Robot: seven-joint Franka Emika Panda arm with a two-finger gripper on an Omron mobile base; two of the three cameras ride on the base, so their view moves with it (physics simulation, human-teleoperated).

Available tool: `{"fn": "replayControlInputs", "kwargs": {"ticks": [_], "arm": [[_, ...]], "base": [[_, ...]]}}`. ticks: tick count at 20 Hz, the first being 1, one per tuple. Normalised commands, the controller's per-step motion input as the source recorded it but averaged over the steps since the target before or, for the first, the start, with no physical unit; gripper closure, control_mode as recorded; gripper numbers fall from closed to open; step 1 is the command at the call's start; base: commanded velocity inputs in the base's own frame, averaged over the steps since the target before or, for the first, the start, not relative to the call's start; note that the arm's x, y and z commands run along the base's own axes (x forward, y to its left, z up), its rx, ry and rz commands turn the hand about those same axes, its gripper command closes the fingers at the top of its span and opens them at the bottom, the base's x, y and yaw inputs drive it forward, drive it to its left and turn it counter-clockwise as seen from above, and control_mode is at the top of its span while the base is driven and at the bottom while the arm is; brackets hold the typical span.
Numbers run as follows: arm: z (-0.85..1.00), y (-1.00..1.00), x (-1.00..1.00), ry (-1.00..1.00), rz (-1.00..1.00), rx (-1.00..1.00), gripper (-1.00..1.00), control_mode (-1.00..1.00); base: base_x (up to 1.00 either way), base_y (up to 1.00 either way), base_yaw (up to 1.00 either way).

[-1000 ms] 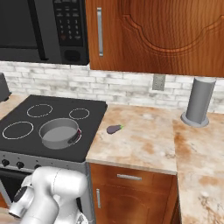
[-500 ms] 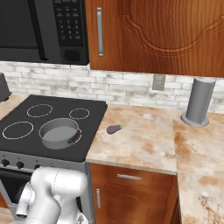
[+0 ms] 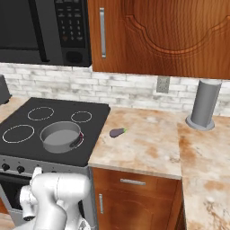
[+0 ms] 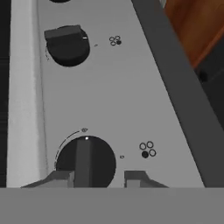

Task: Turn on the burner for the pot on the stove. Wait thirty seconds for the pot to heat up. Then add the eggplant to the pot.

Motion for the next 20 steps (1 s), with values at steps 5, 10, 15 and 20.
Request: {"fn": "replayControlInputs", "kwargs": {"ticks": [5,10,15,20], "arm": [[0.22,0.00,-0.58,0.13,0.10,-0.22,-1.00,-1.00],[0.10,0.00,-0.98,0.09,0.07,-0.17,-1.00,-1.00],[0.12,-0.01,-1.00,0.07,0.03,-0.12,-1.00,-1.00],[0.89,-0.07,-0.99,0.00,0.00,-0.02,-1.00,-1.00]], "base": [[0.00,0.00,0.00],[0.00,0.00,0.00],[0.00,0.00,0.00],[0.00,0.00,0.00]]}}
